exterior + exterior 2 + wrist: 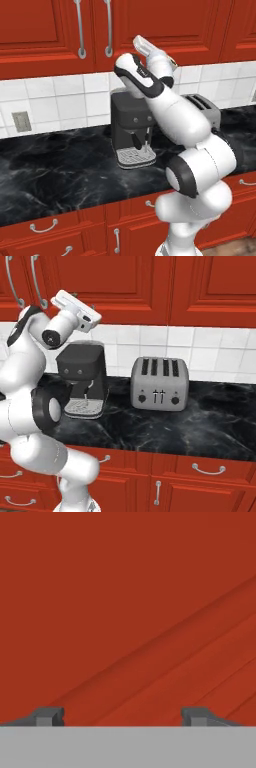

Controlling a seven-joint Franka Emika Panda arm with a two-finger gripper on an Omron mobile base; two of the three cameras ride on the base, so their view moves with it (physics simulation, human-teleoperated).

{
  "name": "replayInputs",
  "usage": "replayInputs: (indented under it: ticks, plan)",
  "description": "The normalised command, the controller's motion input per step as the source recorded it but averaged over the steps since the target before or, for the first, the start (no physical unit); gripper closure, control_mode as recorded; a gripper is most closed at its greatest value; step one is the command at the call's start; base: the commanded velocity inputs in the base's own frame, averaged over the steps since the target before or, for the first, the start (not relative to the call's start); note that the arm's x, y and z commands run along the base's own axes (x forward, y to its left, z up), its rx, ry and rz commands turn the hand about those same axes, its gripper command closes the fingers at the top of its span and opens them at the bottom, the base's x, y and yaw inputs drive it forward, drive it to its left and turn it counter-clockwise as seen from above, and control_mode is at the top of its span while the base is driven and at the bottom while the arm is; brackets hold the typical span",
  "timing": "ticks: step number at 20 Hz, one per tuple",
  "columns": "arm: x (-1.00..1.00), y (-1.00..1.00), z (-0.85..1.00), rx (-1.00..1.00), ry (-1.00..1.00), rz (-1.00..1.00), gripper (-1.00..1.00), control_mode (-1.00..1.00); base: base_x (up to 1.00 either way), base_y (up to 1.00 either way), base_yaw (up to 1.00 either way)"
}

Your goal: Open the cabinet and move the ladle to the pot. Then close the cabinet.

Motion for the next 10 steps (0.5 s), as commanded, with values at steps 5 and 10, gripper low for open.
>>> replayInputs:
  ticks: [5,10]
  plan:
    - [0.16,0.00,0.43,0.00,0.15,-0.13,-1.00,-1.00,0.00,0.00,0.00]
    - [0.03,0.00,0.46,0.00,0.14,-0.11,-1.00,-1.00,0.00,0.00,0.00]
